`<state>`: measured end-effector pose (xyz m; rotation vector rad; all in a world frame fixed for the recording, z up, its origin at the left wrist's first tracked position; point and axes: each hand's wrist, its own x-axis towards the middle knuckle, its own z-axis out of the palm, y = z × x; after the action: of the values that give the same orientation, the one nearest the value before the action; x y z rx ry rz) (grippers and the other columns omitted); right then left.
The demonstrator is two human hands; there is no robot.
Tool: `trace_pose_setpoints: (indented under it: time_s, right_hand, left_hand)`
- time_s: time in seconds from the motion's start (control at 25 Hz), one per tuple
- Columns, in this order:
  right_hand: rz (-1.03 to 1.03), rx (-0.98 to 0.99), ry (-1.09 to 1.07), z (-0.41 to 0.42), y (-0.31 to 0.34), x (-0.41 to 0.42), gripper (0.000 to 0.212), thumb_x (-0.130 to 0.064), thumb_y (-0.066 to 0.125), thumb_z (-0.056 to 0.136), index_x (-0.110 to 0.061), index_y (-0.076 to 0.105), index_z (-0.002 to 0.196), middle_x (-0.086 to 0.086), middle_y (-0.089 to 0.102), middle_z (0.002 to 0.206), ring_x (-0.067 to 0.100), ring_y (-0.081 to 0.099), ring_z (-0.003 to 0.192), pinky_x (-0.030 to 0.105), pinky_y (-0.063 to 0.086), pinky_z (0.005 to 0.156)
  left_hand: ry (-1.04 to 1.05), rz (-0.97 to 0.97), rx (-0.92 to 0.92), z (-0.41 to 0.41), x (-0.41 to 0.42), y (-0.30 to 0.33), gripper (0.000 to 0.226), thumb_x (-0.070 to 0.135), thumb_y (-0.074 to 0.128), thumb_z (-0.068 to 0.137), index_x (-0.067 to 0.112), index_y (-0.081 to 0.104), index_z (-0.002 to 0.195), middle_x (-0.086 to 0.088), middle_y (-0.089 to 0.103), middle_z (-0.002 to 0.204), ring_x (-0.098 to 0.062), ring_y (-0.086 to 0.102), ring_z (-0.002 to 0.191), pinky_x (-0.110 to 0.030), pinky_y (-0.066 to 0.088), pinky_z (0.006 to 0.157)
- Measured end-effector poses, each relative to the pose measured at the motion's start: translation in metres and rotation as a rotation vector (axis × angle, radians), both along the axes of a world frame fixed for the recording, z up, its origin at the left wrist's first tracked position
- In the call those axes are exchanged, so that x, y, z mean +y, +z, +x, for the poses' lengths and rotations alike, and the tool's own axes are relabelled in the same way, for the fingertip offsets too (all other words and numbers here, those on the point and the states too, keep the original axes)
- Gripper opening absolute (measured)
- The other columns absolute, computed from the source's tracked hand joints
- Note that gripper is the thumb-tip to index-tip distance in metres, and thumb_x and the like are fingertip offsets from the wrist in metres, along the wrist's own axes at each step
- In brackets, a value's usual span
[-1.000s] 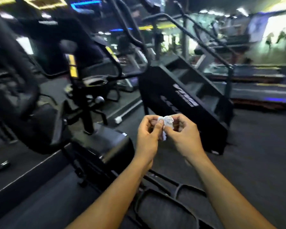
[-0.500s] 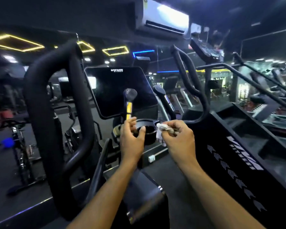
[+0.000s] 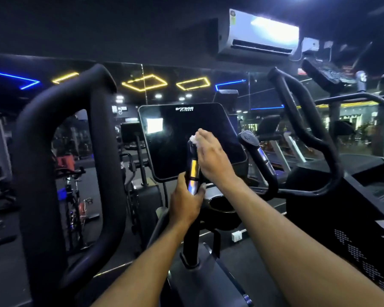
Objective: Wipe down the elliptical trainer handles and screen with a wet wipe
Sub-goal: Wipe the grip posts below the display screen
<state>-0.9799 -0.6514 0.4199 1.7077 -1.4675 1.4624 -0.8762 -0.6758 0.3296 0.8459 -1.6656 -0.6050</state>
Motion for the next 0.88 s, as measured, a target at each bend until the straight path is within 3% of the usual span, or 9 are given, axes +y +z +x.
trace_pose_setpoints:
  time_s: [0.08, 0.28, 0.4, 0.48, 0.56, 0.68, 0.8, 0.88]
  right_hand:
    - [-0.021, 0.114, -0.037, 0.003, -0.016, -0.015, 0.044, -0.015, 0.04, 0.106, 0.003, 0.047, 0.146, 0.02, 0.044, 0.153, 0.033, 0.036, 0.146, 0.04, 0.025, 0.124]
    - [-0.022, 0.359, -0.048, -0.025, -0.055, 0.005, 0.058, -0.033, 0.034, 0.107, -0.006, 0.029, 0.158, 0.006, 0.024, 0.167, 0.016, 0.015, 0.156, 0.046, 0.015, 0.127]
    - [0.076, 0.293, -0.113, -0.02, -0.036, -0.005, 0.07, -0.05, 0.026, 0.105, -0.008, 0.021, 0.161, 0.005, 0.015, 0.17, 0.015, 0.006, 0.157, 0.045, 0.009, 0.128]
    - [0.123, 0.242, -0.087, -0.006, -0.031, -0.008, 0.077, -0.057, 0.024, 0.103, -0.008, 0.016, 0.161, 0.005, 0.008, 0.171, 0.015, -0.002, 0.157, 0.041, 0.001, 0.128]
    - [0.088, 0.334, -0.037, -0.01, -0.043, -0.002, 0.077, -0.055, 0.028, 0.104, -0.009, 0.012, 0.162, 0.003, 0.004, 0.171, 0.016, -0.004, 0.157, 0.042, 0.002, 0.128]
    - [0.065, 0.476, -0.082, -0.033, -0.048, 0.005, 0.075, -0.055, 0.029, 0.104, -0.01, 0.012, 0.162, 0.002, 0.005, 0.171, 0.015, -0.002, 0.158, 0.046, 0.008, 0.128]
    - [0.141, 0.319, -0.122, -0.015, -0.015, -0.012, 0.081, -0.063, 0.021, 0.101, -0.008, 0.021, 0.16, 0.005, 0.016, 0.169, 0.018, 0.003, 0.157, 0.041, 0.001, 0.128]
    - [0.141, 0.395, -0.123, -0.006, -0.001, -0.021, 0.08, -0.064, 0.022, 0.101, -0.005, 0.035, 0.154, 0.008, 0.032, 0.16, 0.025, 0.016, 0.154, 0.04, 0.003, 0.128]
  left_hand:
    - [-0.026, -0.015, 0.039, 0.0, -0.004, -0.004, 0.044, 0.059, 0.058, 0.085, 0.03, 0.055, 0.117, 0.0, 0.069, 0.087, -0.036, 0.068, 0.084, -0.045, 0.055, 0.071]
    - [-0.082, -0.095, 0.077, 0.002, -0.007, -0.01, 0.034, 0.068, 0.034, 0.096, 0.042, 0.053, 0.108, 0.005, 0.068, 0.075, -0.025, 0.07, 0.067, -0.051, 0.058, 0.064]
    - [-0.076, -0.043, 0.082, 0.001, -0.003, -0.006, 0.039, 0.073, 0.026, 0.095, 0.048, 0.049, 0.116, 0.01, 0.07, 0.085, -0.032, 0.073, 0.076, -0.054, 0.06, 0.07]
    - [-0.088, -0.018, 0.081, 0.002, -0.002, -0.006, 0.053, 0.077, 0.023, 0.097, 0.044, 0.053, 0.126, -0.002, 0.074, 0.093, -0.039, 0.074, 0.084, -0.05, 0.061, 0.072]
    - [-0.084, -0.004, 0.078, 0.003, -0.004, -0.009, 0.069, 0.083, 0.02, 0.094, 0.039, 0.055, 0.135, -0.015, 0.074, 0.099, -0.045, 0.073, 0.093, -0.053, 0.06, 0.077]
    - [-0.051, 0.044, 0.09, 0.001, -0.007, -0.013, 0.1, 0.099, 0.013, 0.08, 0.037, 0.046, 0.15, -0.023, 0.07, 0.125, -0.05, 0.067, 0.115, -0.065, 0.054, 0.096]
    - [-0.058, 0.014, 0.091, -0.002, -0.006, -0.011, 0.094, 0.096, 0.015, 0.083, 0.039, 0.048, 0.148, -0.019, 0.071, 0.126, -0.049, 0.067, 0.114, -0.066, 0.054, 0.096]
    - [-0.065, -0.007, 0.111, -0.001, -0.006, -0.01, 0.088, 0.094, 0.015, 0.085, 0.04, 0.049, 0.147, -0.024, 0.072, 0.12, -0.049, 0.069, 0.111, -0.063, 0.056, 0.094]
